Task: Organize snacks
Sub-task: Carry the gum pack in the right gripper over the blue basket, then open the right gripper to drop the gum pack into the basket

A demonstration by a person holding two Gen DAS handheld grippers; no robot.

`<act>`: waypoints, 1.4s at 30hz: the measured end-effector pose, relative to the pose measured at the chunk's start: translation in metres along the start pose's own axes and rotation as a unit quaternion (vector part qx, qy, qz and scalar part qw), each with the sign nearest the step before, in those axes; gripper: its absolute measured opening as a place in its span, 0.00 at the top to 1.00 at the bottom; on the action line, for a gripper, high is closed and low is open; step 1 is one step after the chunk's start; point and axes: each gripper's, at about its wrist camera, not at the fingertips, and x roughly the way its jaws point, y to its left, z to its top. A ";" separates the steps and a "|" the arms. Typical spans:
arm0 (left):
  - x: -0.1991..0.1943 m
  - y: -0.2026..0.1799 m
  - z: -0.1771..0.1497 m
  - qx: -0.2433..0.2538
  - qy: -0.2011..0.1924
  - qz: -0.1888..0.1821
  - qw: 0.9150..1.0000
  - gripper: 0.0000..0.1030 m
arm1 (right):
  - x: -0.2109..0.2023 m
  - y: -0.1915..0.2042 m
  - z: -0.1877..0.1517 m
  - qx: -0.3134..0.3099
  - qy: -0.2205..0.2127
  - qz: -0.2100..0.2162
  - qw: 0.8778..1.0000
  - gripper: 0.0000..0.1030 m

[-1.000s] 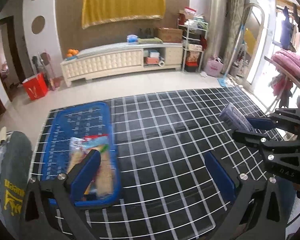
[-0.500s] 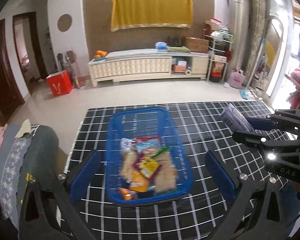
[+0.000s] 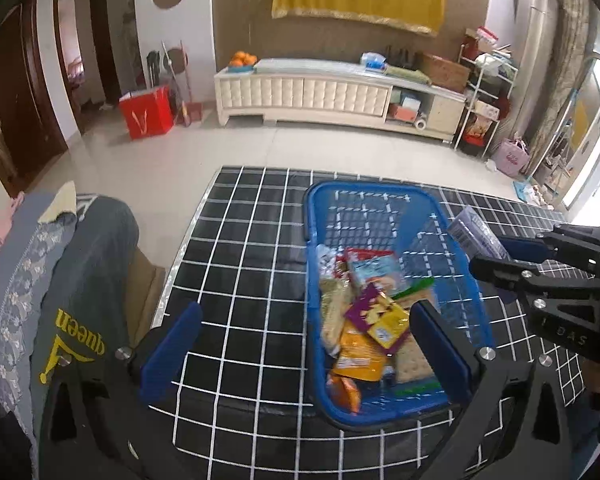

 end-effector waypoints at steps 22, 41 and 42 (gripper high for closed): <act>0.101 0.025 0.024 0.024 0.075 -0.015 0.997 0.00 | 0.107 -0.004 0.013 0.011 0.135 -0.020 0.991 0.65; 0.030 -0.005 0.014 0.030 0.022 -0.047 0.998 0.00 | -0.015 -0.034 -0.029 0.093 0.033 -0.038 0.994 0.28; 0.023 -0.012 0.012 0.032 0.016 -0.052 0.998 0.00 | -0.023 -0.037 -0.035 0.098 0.030 -0.041 0.994 0.28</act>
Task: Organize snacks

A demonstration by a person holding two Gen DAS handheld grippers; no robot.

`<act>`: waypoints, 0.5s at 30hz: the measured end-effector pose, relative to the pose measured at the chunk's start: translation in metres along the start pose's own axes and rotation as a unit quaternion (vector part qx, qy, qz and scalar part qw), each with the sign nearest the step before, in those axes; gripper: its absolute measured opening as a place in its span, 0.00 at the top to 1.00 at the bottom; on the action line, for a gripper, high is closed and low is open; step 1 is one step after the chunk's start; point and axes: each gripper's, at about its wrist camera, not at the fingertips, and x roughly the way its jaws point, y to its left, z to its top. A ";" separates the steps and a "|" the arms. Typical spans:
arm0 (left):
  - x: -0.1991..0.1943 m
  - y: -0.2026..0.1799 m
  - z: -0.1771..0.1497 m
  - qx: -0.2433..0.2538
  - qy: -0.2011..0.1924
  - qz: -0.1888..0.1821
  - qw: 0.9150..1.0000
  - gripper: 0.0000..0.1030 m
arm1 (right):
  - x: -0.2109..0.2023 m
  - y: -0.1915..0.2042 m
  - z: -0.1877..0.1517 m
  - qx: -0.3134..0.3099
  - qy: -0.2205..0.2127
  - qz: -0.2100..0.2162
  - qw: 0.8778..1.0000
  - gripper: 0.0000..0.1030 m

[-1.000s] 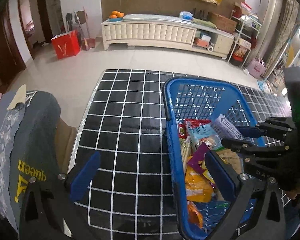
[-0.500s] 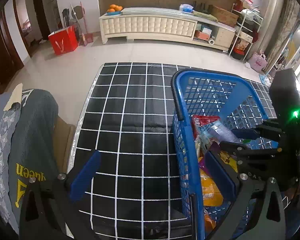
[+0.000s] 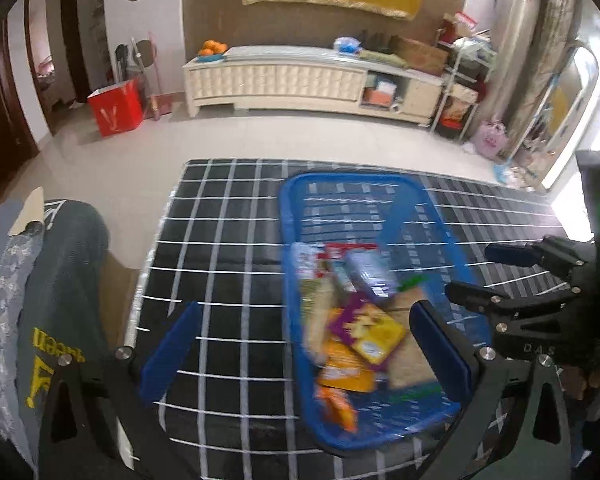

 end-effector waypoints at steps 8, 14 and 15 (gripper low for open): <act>-0.040 -0.069 -0.020 0.035 -0.021 -0.014 0.999 0.00 | -0.081 -0.029 -0.047 0.019 -0.067 -0.035 0.997 0.12; -0.077 -0.113 -0.038 0.052 -0.053 -0.038 0.997 0.00 | -0.132 -0.042 -0.081 0.018 -0.121 -0.061 0.991 0.07; -0.082 -0.117 -0.041 0.052 -0.057 -0.040 0.996 0.00 | -0.141 -0.045 -0.088 0.023 -0.133 -0.064 0.989 0.06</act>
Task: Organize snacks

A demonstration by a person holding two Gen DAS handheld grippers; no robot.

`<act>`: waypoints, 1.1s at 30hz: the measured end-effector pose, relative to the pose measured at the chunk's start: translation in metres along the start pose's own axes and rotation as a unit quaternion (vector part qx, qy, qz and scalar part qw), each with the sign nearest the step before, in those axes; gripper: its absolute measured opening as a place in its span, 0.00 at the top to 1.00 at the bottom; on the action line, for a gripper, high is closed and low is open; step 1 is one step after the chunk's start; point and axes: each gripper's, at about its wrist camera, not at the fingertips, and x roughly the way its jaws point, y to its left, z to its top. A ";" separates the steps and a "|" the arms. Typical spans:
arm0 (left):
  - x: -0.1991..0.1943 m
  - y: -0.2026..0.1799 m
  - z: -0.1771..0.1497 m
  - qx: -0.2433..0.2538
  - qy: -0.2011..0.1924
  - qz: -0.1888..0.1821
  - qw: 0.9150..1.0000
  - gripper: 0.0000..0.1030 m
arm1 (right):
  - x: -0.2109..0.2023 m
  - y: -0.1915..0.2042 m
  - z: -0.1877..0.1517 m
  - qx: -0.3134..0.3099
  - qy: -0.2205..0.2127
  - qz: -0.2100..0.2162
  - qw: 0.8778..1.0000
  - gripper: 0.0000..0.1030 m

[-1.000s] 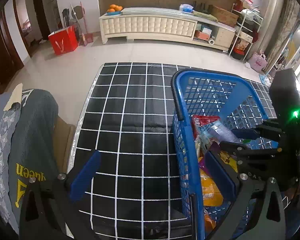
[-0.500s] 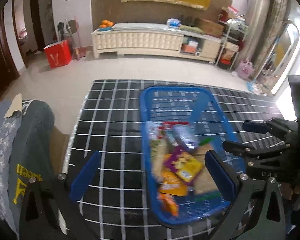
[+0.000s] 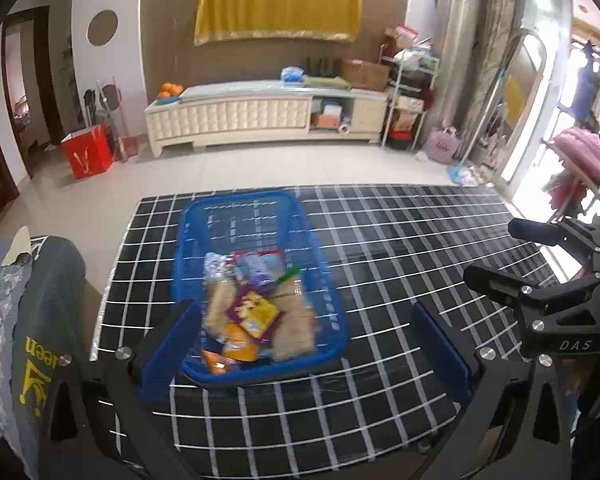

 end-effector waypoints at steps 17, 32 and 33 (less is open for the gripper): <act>-0.094 -0.063 -0.046 0.003 -0.113 0.024 0.993 0.00 | -0.089 -0.001 -0.055 0.044 -0.103 -0.018 0.994 0.00; -0.110 -0.079 -0.059 0.025 -0.118 0.035 0.992 0.00 | -0.108 0.006 -0.073 0.052 -0.116 -0.016 0.992 0.00; -0.111 -0.079 -0.059 0.024 -0.118 0.035 0.992 0.00 | -0.107 0.007 -0.074 0.052 -0.115 -0.016 0.992 0.00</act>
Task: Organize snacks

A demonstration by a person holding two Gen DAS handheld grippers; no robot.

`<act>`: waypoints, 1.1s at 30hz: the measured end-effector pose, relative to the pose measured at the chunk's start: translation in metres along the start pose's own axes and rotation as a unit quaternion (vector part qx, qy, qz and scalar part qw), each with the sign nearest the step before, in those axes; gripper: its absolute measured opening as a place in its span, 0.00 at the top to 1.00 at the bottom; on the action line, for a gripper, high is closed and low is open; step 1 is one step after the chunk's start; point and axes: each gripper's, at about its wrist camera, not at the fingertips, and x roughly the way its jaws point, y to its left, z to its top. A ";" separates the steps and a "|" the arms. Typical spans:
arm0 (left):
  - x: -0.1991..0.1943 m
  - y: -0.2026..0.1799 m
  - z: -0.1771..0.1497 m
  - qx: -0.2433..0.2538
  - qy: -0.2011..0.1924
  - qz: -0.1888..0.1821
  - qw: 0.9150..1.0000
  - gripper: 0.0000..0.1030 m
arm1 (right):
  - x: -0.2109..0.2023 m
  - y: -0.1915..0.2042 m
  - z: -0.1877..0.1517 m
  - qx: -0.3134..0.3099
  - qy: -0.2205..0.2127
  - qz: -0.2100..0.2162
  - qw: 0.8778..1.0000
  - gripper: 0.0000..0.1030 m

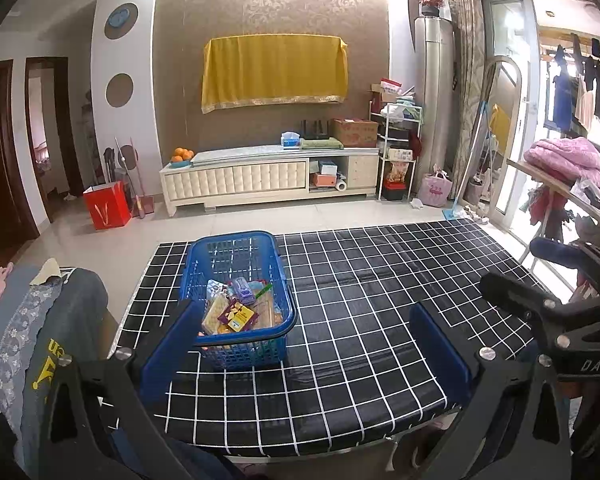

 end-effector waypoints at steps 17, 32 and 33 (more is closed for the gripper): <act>0.002 0.000 -0.007 0.003 0.006 0.004 1.000 0.00 | -0.001 -0.002 -0.007 0.008 0.010 0.008 1.000 0.00; 0.001 0.002 -0.010 0.004 0.006 0.001 1.000 0.00 | -0.002 -0.006 -0.006 0.016 0.015 0.009 1.000 0.00; 0.001 0.002 -0.010 0.004 0.005 0.001 1.000 0.00 | -0.002 -0.006 -0.006 0.016 0.015 0.010 1.000 0.00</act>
